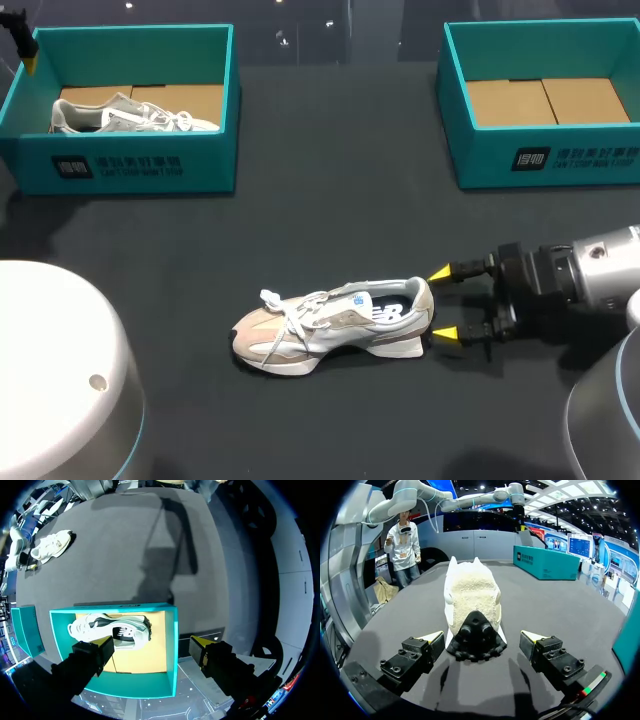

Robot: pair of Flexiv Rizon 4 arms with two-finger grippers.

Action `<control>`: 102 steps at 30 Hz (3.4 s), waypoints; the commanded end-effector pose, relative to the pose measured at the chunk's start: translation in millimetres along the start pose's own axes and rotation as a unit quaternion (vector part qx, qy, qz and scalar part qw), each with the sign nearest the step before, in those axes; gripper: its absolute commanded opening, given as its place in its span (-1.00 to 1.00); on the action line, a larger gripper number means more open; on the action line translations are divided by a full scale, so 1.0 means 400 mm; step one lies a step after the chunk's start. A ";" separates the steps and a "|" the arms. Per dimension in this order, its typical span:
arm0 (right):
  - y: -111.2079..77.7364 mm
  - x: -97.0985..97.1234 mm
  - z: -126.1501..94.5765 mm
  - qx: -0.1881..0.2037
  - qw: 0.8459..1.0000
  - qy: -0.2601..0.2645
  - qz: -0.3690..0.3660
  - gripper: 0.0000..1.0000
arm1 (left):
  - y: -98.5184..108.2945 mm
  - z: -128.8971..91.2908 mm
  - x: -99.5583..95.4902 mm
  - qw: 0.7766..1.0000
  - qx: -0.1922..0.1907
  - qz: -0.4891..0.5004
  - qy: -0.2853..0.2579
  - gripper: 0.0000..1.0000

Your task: Take the shoe out of the shoebox, open the shoe tongue, remove and reinsert the insole, then place the shoe into the shoebox

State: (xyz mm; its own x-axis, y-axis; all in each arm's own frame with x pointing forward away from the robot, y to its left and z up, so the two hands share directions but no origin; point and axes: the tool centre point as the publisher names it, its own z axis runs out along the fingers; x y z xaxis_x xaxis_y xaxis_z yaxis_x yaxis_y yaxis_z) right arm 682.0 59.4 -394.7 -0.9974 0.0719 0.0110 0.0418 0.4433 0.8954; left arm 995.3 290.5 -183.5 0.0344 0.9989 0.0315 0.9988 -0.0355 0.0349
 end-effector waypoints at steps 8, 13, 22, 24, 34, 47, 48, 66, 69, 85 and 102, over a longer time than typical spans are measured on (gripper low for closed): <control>0.014 0.024 0.042 -0.001 1.000 -0.003 -0.008 1.00 | 0.001 -0.001 0.001 1.000 0.000 0.001 0.001 1.00; 0.020 0.031 0.056 -0.003 1.000 -0.004 -0.013 1.00 | 0.001 -0.001 0.001 1.000 0.000 0.001 0.001 1.00; 0.030 0.025 0.079 -0.006 1.000 0.001 -0.027 1.00 | 0.001 -0.001 0.001 1.000 0.000 0.001 0.001 1.00; 0.031 0.023 0.085 -0.007 1.000 0.003 -0.029 1.00 | 0.001 -0.001 0.001 1.000 0.000 0.001 0.001 1.00; 0.030 0.022 0.112 -0.013 0.999 0.011 -0.035 1.00 | 0.001 -0.001 0.001 1.000 0.000 0.001 0.001 1.00; 0.024 0.024 0.146 -0.019 0.999 0.019 -0.037 1.00 | 0.001 -0.001 0.001 1.000 0.000 0.001 0.001 1.00; 0.024 0.024 0.147 -0.019 0.999 0.019 -0.037 1.00 | 0.001 -0.001 0.001 1.000 0.000 0.001 0.001 1.00; 0.034 0.008 0.146 -0.015 0.999 -0.001 -0.042 -1.00 | 0.001 -0.001 0.001 1.000 0.000 0.001 0.001 1.00; 0.034 0.007 0.139 -0.014 0.999 -0.007 -0.041 -1.00 | 0.001 -0.001 0.001 1.000 0.000 0.001 0.001 1.00; 0.027 0.010 0.132 -0.022 0.999 -0.017 -0.038 -1.00 | 0.001 -0.001 0.001 1.000 0.000 0.001 0.001 1.00; 0.027 0.010 0.132 -0.022 0.999 -0.017 -0.038 -1.00 | -0.060 -0.021 -0.045 0.989 0.001 -0.149 0.005 1.00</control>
State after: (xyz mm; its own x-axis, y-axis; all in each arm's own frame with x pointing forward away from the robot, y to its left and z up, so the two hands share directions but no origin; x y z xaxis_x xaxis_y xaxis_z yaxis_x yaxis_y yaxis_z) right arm 682.5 111.1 -408.9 -0.9950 0.0693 -0.0717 -0.0376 0.4058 0.9132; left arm 988.1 284.1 -181.6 -0.0597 0.9982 0.0101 0.9980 0.0595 0.0210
